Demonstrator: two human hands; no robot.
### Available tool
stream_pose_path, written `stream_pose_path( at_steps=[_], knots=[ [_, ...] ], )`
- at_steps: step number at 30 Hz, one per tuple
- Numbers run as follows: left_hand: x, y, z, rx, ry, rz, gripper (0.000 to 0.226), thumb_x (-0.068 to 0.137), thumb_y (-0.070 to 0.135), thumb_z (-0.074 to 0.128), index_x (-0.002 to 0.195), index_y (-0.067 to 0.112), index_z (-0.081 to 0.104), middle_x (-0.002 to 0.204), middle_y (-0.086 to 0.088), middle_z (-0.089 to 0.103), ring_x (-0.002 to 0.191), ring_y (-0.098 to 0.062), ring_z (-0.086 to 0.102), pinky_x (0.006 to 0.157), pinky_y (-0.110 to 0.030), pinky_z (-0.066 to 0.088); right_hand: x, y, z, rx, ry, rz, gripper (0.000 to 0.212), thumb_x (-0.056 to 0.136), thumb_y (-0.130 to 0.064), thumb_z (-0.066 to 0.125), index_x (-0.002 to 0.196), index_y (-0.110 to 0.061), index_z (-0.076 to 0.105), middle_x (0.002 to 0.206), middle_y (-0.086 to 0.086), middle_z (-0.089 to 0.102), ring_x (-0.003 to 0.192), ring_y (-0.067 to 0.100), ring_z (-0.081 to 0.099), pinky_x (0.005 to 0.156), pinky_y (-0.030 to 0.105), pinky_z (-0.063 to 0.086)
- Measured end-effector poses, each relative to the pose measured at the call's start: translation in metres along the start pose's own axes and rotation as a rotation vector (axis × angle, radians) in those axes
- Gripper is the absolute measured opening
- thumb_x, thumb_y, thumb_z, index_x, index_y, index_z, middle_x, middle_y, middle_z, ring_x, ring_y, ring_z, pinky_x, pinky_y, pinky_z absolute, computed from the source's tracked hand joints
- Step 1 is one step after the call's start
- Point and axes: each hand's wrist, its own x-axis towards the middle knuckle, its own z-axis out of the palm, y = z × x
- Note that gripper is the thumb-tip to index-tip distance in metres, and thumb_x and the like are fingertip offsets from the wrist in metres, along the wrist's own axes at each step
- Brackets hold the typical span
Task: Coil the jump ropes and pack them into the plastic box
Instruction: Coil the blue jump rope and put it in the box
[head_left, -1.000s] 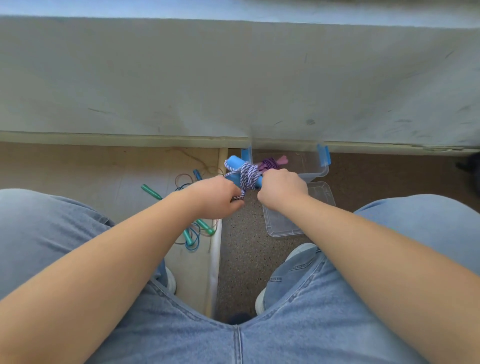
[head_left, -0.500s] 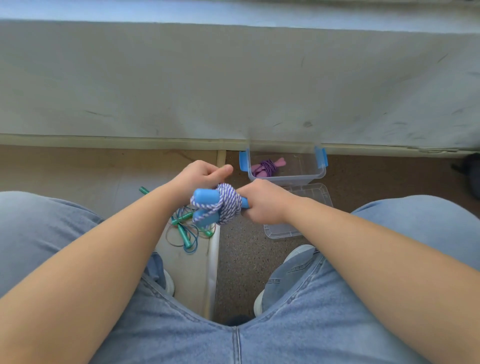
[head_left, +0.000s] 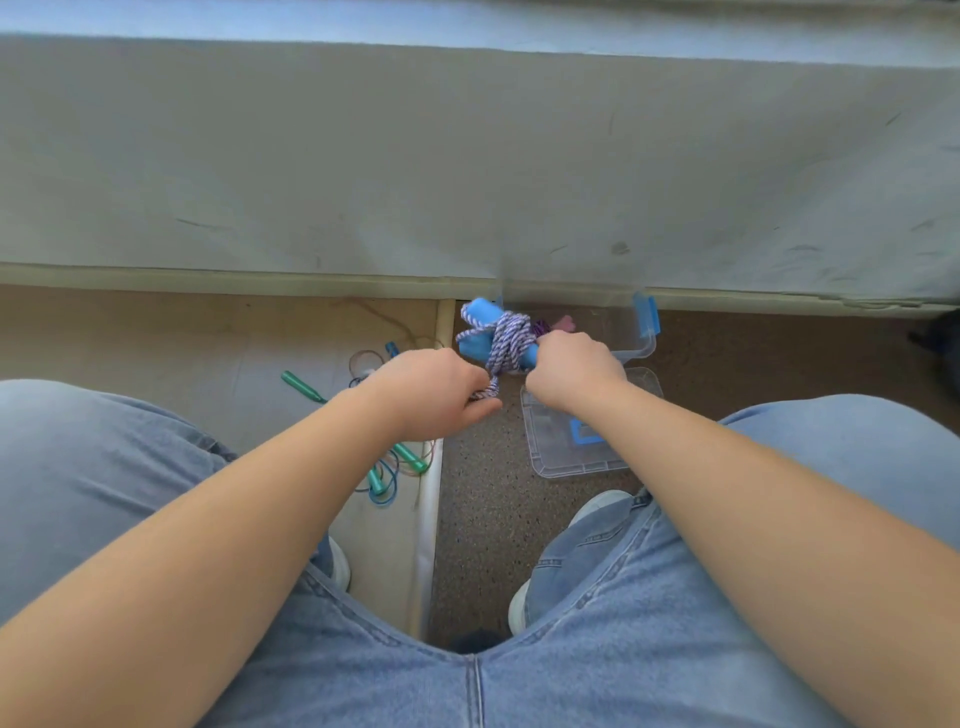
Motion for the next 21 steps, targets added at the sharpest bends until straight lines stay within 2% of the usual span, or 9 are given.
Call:
stream_pose_path(
  at_steps=[3,5,7,9,11,13,15,18,21],
  knots=[
    [0.002,-0.004,-0.01,0.181,0.099,0.119,0.047,0.098,0.061,0.036,0.073,0.023,0.046,0.058,0.007,0.04,0.06,-0.019,0.045,0.051,-0.029,0.029,-0.004,0.0,0.003,-0.203,-0.139,-0.155,0.022,0.089,-0.026,0.057,0.109,-0.017,0.06,0.109,0.01,0.065,0.094,0.034,0.063,0.073,0.038,0.05],
    [0.003,-0.01,-0.013,0.19,0.164,0.131,0.052,0.092,0.069,0.035,0.07,0.023,0.046,0.06,0.006,0.042,0.062,-0.021,0.046,0.051,-0.028,0.028,-0.004,0.0,0.003,-0.241,-0.238,-0.307,0.012,0.089,-0.024,0.057,0.099,-0.02,0.06,0.1,0.007,0.067,0.084,0.028,0.062,0.073,0.038,0.055],
    [0.003,-0.021,-0.014,0.093,0.238,0.089,0.054,0.082,0.078,0.039,0.065,0.027,0.044,0.061,0.007,0.046,0.062,-0.019,0.046,0.051,-0.028,0.031,-0.009,-0.004,0.001,-0.25,-0.297,-0.449,0.011,0.091,-0.025,0.06,0.101,-0.023,0.063,0.092,0.002,0.066,0.08,0.023,0.061,0.071,0.036,0.053],
    [0.002,-0.033,-0.013,-0.026,0.307,0.015,0.057,0.071,0.085,0.044,0.064,0.029,0.053,0.061,0.01,0.053,0.063,-0.016,0.051,0.052,-0.028,0.037,-0.014,-0.007,-0.001,-0.195,-0.323,-0.543,0.01,0.092,-0.023,0.062,0.102,-0.022,0.064,0.086,-0.001,0.063,0.077,0.019,0.06,0.068,0.033,0.048],
    [0.0,-0.039,-0.015,-0.191,0.33,-0.09,0.061,0.068,0.085,0.05,0.063,0.026,0.061,0.058,0.01,0.058,0.059,-0.012,0.053,0.052,-0.027,0.041,-0.016,-0.009,-0.004,-0.147,-0.289,-0.603,0.005,0.091,-0.017,0.06,0.094,-0.021,0.06,0.076,-0.005,0.058,0.068,0.013,0.055,0.061,0.028,0.042],
    [0.001,-0.043,-0.017,-0.44,0.233,-0.213,0.06,0.074,0.074,0.06,0.061,0.016,0.058,0.05,0.008,0.049,0.05,-0.01,0.043,0.05,-0.028,0.035,-0.017,-0.01,-0.006,-0.165,-0.201,-0.663,0.01,0.087,-0.013,0.058,0.086,-0.022,0.055,0.065,-0.01,0.049,0.059,0.009,0.047,0.053,0.026,0.034],
    [-0.001,-0.044,-0.017,-0.751,0.05,-0.326,0.057,0.083,0.063,0.064,0.062,0.011,0.051,0.053,0.003,0.04,0.049,-0.013,0.033,0.051,-0.028,0.029,-0.018,-0.013,-0.006,-0.181,-0.089,-0.724,0.01,0.085,-0.014,0.057,0.085,-0.024,0.053,0.063,-0.011,0.046,0.06,0.017,0.049,0.056,0.028,0.038],
    [-0.003,-0.042,-0.011,-1.274,-0.164,-0.497,0.044,0.087,0.055,0.066,0.082,0.011,0.062,0.071,-0.008,0.058,0.063,-0.019,0.052,0.066,-0.034,0.045,-0.017,-0.015,-0.004,-0.233,0.115,-0.731,0.01,0.083,-0.022,0.057,0.093,-0.023,0.058,0.079,-0.002,0.064,0.074,0.027,0.061,0.063,0.034,0.046],
    [-0.001,-0.038,-0.012,-1.482,-0.252,-0.638,0.042,0.084,0.054,0.068,0.096,0.014,0.065,0.087,-0.01,0.065,0.072,-0.023,0.061,0.075,-0.036,0.049,-0.014,-0.013,-0.008,-0.259,0.266,-0.661,0.012,0.082,-0.026,0.06,0.092,-0.023,0.055,0.084,-0.002,0.065,0.076,0.029,0.063,0.061,0.032,0.039]
  ],
)
